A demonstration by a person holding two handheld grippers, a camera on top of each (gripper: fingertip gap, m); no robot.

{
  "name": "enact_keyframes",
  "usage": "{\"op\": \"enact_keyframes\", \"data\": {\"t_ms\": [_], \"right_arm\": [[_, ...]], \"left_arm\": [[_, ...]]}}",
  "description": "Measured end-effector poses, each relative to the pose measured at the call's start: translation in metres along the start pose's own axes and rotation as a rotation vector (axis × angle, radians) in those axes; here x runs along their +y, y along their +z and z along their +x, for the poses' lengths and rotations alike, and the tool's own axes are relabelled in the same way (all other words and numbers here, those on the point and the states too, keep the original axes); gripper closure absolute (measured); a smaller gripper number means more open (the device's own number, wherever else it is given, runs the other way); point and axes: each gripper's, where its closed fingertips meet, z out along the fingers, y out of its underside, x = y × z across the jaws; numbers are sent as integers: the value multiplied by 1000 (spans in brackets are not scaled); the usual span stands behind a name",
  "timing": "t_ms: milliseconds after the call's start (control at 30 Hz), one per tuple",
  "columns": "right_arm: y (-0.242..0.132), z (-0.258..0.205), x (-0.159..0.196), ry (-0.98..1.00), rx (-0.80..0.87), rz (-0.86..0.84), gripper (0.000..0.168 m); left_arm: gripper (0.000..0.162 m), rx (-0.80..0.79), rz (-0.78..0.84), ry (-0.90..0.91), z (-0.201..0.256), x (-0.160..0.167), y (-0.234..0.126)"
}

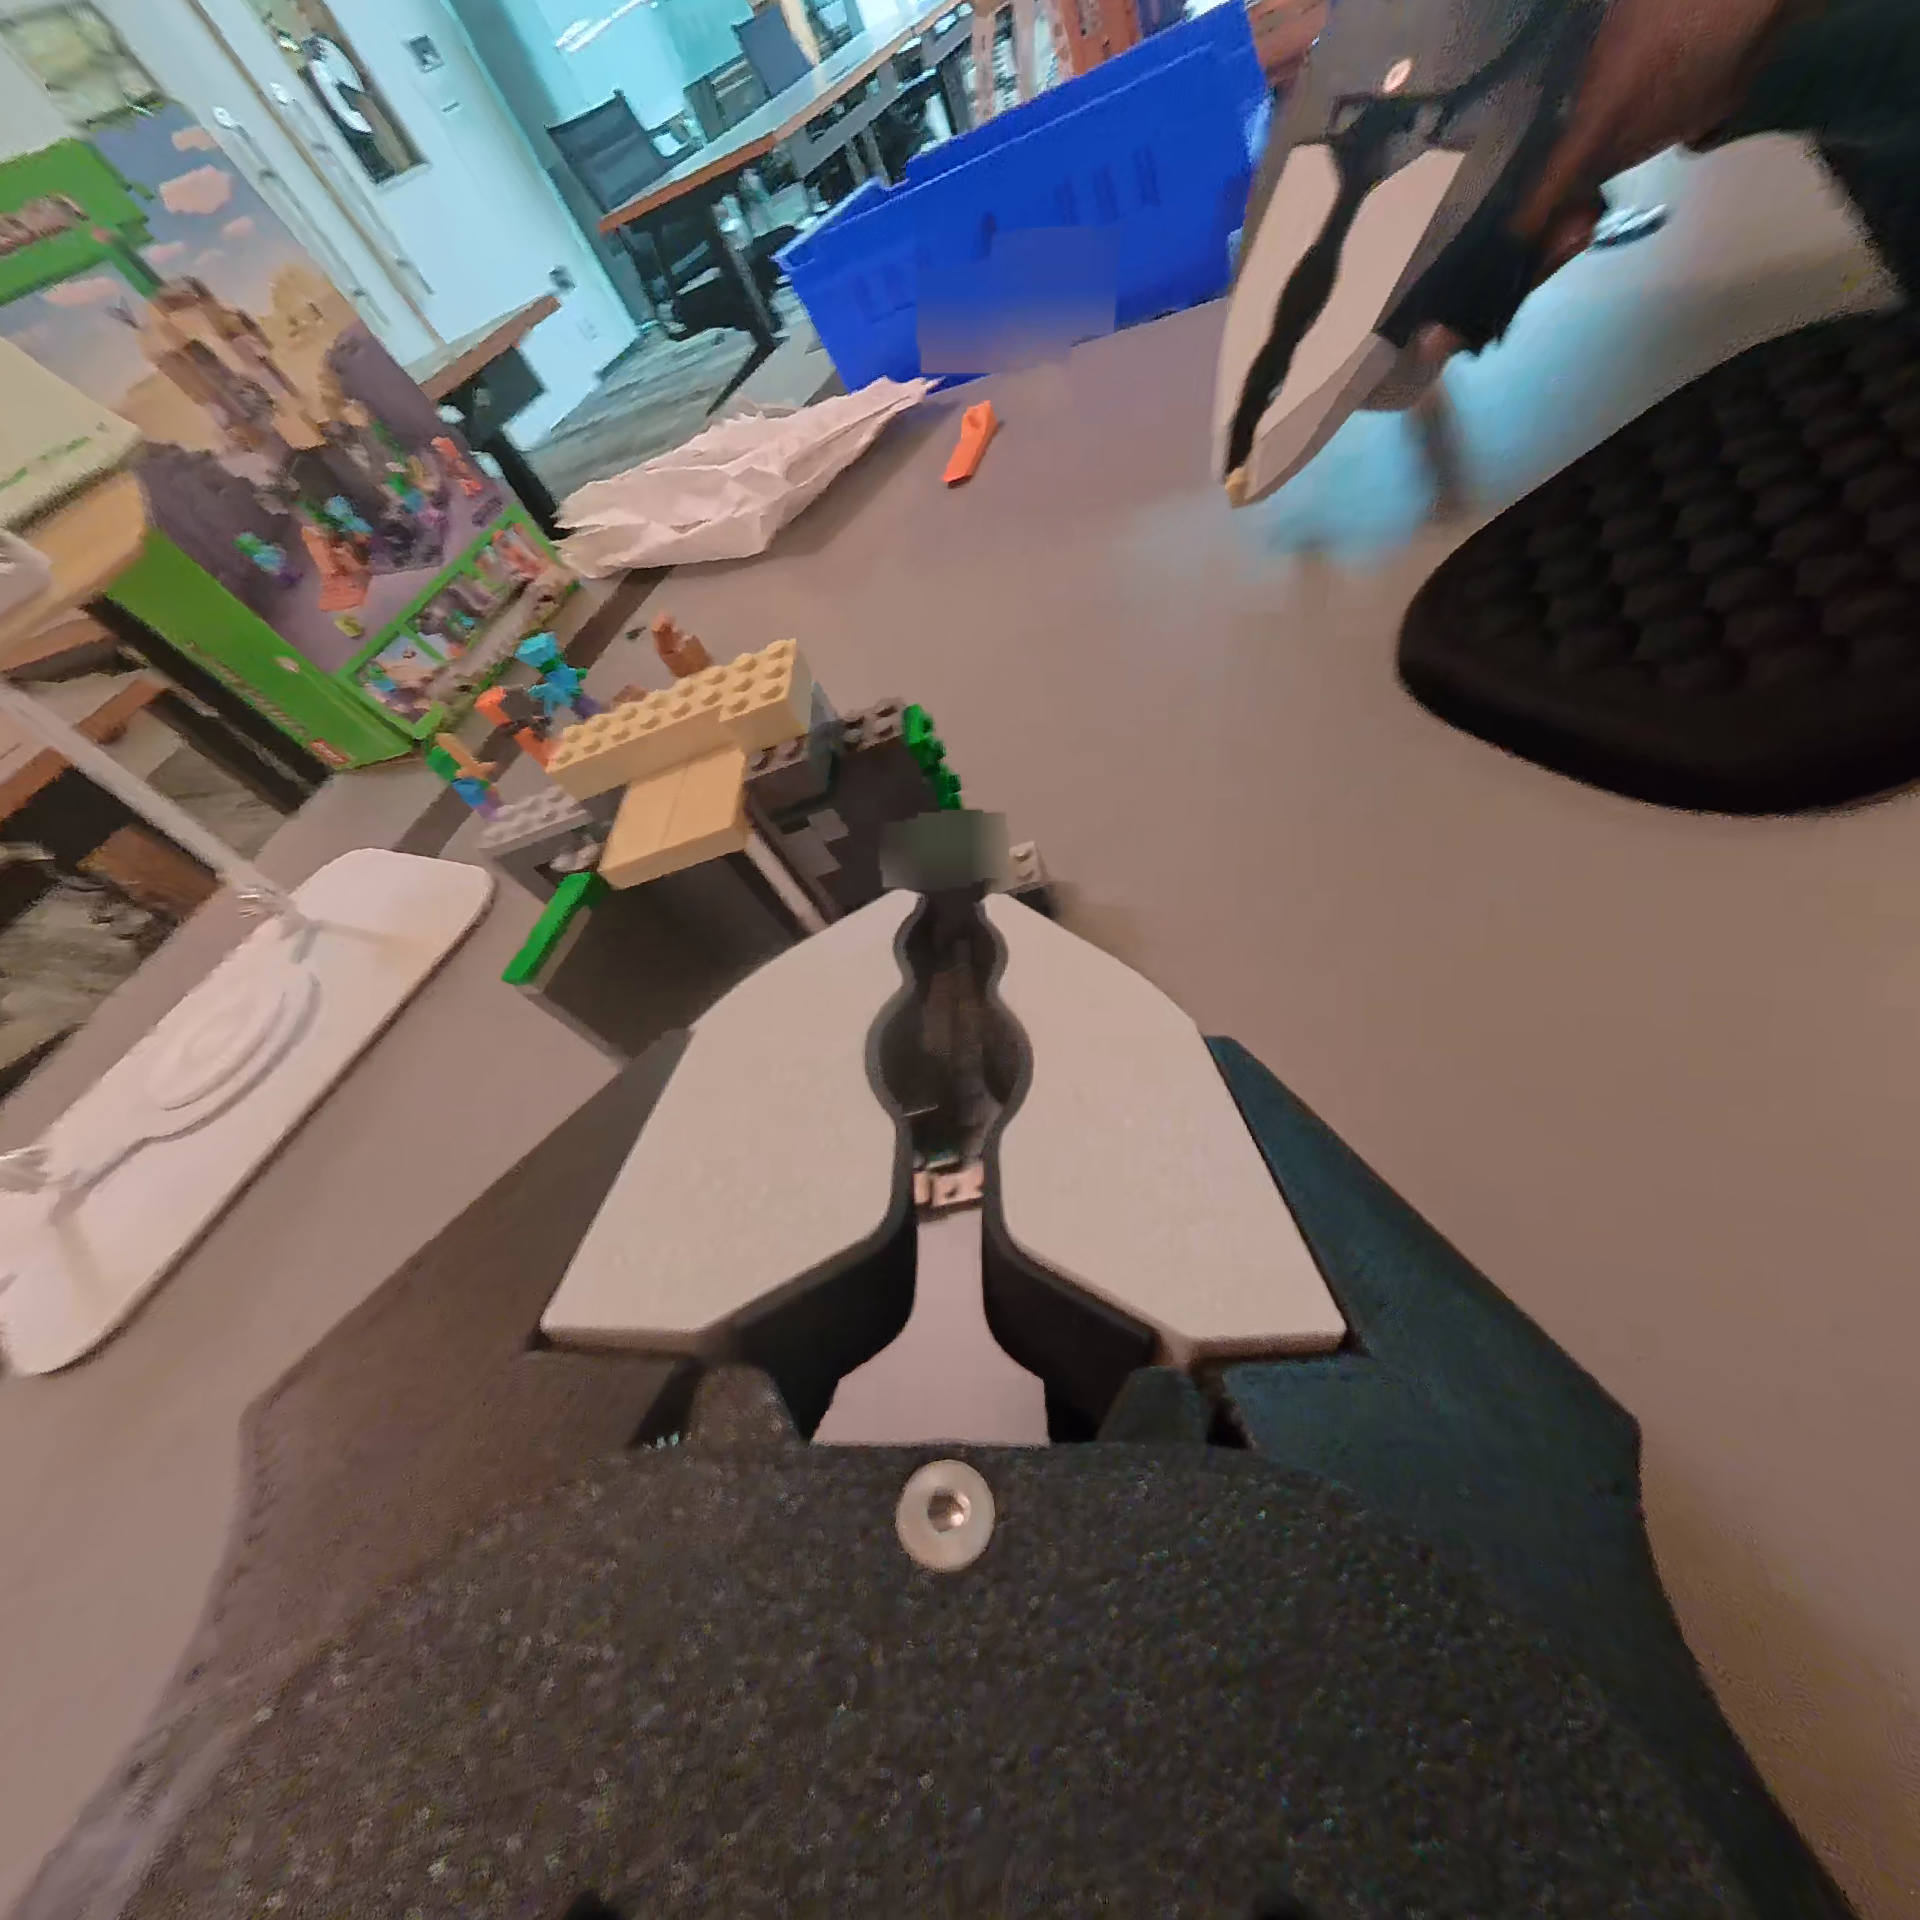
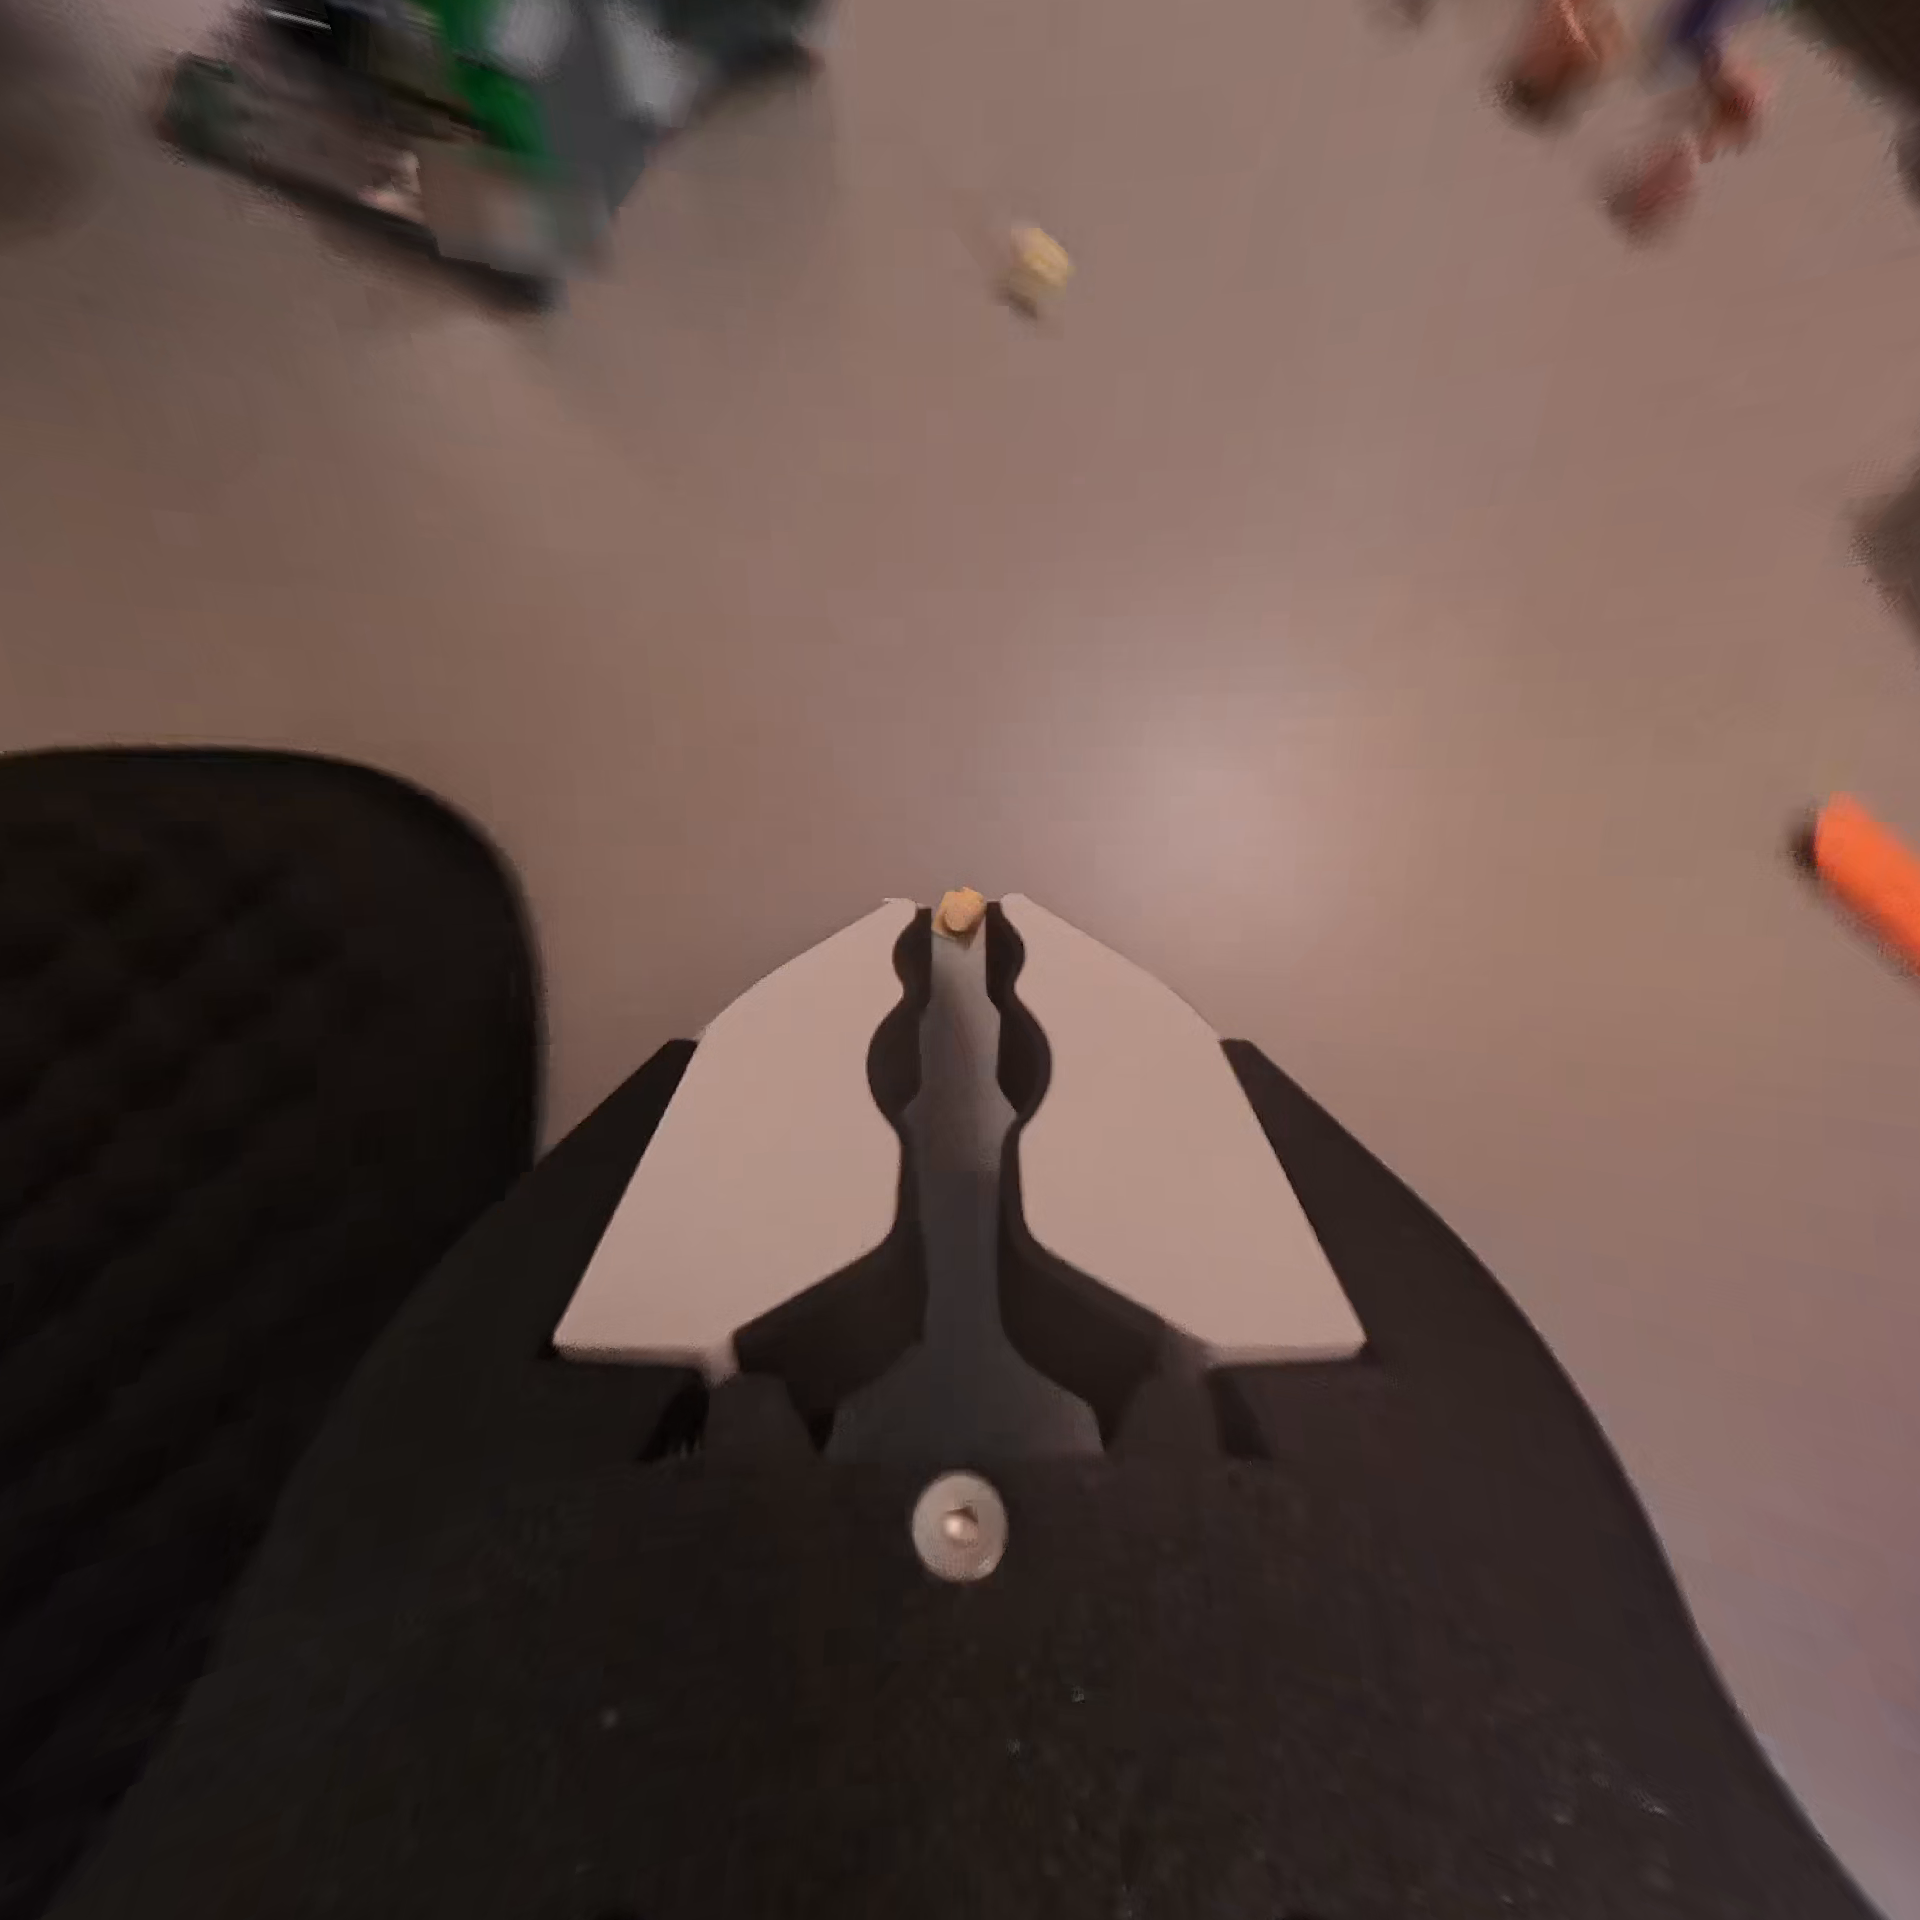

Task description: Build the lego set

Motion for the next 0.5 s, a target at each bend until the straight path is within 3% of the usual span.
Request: {"op": "enact_keyframes", "data": {"t_ms": [33, 133, 267, 500], "right_arm": [[-1, -15, -14, -112, -51, 49, 159], [-5, -65, -58, -349, -221, 207, 159], [2, -117, -95, -540, -399, 282, 159], [13, -160, -126, -702, -482, 330, 159]], "left_arm": [[153, 47, 12, -35, 7, -3, 1], [151, 188, 77, -102, 30, -17, 3], [149, 287, 130, -130, 53, -33, 6], [147, 361, 159, -120, 69, -40, 4]]}}
